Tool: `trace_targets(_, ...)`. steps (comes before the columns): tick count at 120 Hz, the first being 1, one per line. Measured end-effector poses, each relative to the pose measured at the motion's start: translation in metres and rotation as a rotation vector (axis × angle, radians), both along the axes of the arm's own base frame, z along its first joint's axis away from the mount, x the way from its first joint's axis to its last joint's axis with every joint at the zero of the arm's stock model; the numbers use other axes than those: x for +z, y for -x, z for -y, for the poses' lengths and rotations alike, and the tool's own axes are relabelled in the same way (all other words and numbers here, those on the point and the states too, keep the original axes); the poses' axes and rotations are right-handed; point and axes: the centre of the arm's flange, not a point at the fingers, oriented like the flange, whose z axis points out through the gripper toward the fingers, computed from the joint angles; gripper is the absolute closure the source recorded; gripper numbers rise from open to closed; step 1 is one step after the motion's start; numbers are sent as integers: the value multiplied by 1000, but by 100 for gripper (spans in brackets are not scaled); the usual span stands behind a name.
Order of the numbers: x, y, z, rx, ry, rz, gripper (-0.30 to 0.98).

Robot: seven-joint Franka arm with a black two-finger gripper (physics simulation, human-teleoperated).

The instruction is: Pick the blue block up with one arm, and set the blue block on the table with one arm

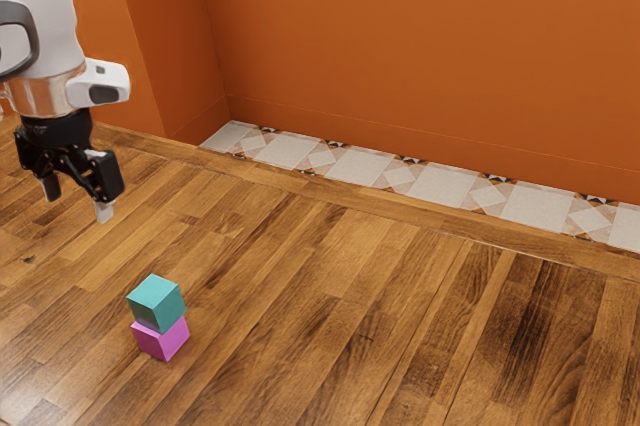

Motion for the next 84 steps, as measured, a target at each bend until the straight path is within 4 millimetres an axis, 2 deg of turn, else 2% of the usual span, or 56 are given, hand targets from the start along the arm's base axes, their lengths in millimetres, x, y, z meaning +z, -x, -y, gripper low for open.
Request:
trace_targets(27, -74, 12, -34, 53, -17, -41, 0)
trace_targets(40, -95, 9, -39, 49, -16, -25, 0)
trace_targets(49, -110, -1, -46, 53, -17, -29, 0)
trace_targets(67, -151, -10, -57, 53, 1, -54, 0)
trace_targets(84, -170, -20, -58, 39, 3, -51, 0)
